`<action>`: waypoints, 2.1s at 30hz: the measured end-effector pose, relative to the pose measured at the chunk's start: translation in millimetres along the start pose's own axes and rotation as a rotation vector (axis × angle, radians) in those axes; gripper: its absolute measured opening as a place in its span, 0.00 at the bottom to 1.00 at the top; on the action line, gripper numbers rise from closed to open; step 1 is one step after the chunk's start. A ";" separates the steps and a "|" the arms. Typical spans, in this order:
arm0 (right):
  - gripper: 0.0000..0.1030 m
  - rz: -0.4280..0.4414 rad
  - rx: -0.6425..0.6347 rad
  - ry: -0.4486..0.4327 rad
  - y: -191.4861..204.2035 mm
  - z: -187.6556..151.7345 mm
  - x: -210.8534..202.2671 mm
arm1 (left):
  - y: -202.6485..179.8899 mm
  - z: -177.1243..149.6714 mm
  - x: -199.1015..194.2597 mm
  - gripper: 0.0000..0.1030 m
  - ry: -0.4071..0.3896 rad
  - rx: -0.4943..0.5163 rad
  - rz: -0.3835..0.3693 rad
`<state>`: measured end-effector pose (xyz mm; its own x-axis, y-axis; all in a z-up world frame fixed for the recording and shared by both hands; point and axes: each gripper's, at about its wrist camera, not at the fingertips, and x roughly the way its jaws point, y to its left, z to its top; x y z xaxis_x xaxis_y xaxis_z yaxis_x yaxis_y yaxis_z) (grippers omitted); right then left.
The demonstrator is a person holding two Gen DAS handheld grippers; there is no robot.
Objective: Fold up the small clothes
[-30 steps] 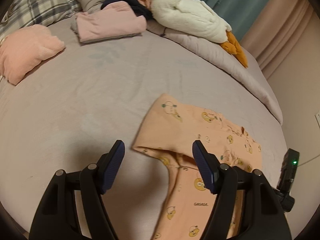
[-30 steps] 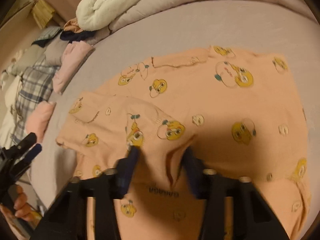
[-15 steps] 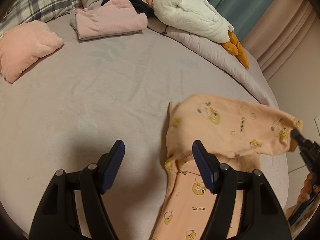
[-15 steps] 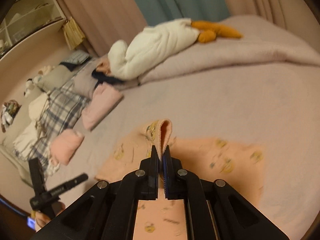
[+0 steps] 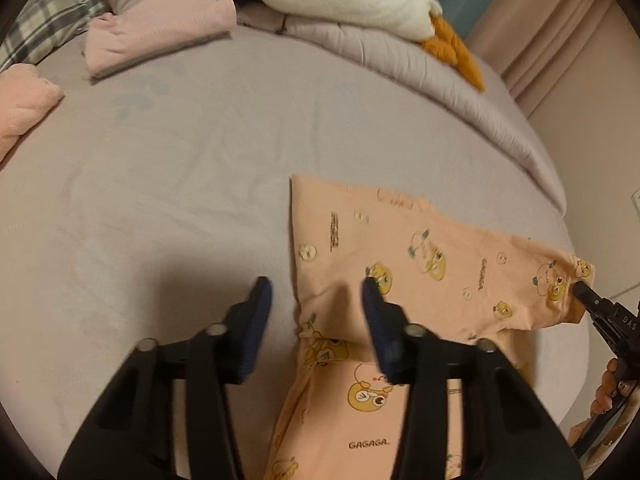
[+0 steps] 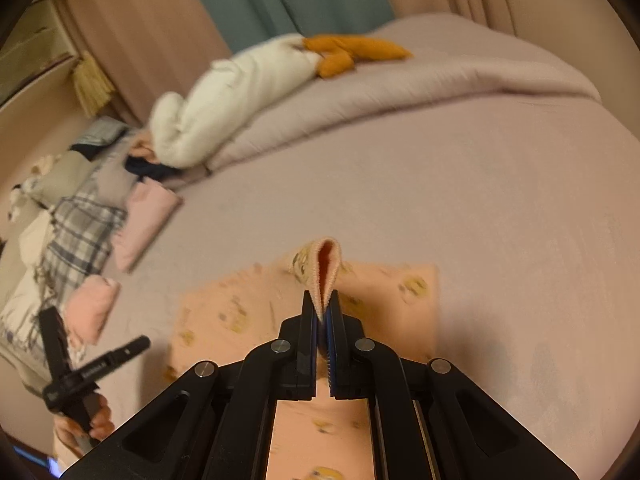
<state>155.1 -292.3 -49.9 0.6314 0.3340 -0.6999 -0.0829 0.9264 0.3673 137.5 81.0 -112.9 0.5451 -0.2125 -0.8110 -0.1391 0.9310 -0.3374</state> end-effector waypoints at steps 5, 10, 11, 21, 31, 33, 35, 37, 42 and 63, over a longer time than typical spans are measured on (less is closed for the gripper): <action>0.05 -0.048 0.068 0.087 -28.3 -9.7 24.7 | -4.7 -6.5 25.0 0.36 0.051 0.040 0.057; 0.05 -0.077 0.130 0.140 -47.5 -13.6 41.0 | 1.7 -7.5 36.2 0.40 0.067 0.025 0.084; 0.05 -0.081 0.133 0.147 -49.1 -14.4 44.4 | 2.8 -6.9 36.7 0.40 0.067 0.023 0.081; 0.05 -0.182 0.090 0.160 -48.8 -19.8 62.7 | 0.1 -8.6 37.9 0.42 0.055 0.038 0.090; 0.18 -0.213 0.048 0.141 -49.3 -25.1 45.5 | -10.2 -21.2 -0.6 0.65 0.008 0.046 0.091; 0.27 -0.229 0.028 0.120 -46.9 -27.8 35.4 | -9.7 -28.0 -15.0 0.67 -0.009 0.038 0.077; 0.39 -0.230 0.013 0.098 -45.4 -32.3 22.7 | -9.3 -36.2 -25.2 0.69 -0.005 0.035 0.062; 0.55 -0.216 -0.001 0.071 -42.7 -40.3 8.4 | -9.2 -46.4 -34.7 0.69 -0.004 0.039 0.057; 0.64 -0.155 -0.048 0.040 -37.2 -73.6 -24.5 | -8.8 -76.9 -51.8 0.70 0.017 0.056 0.052; 0.67 -0.084 -0.091 0.197 -36.6 -180.0 -67.9 | 20.2 -174.6 -68.2 0.70 0.126 -0.020 0.031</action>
<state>-23.5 -317.6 -126.1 0.4768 0.2742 -0.8351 -0.1110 0.9613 0.2522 -46.8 62.4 -147.9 0.4321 -0.2204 -0.8745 -0.1715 0.9319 -0.3196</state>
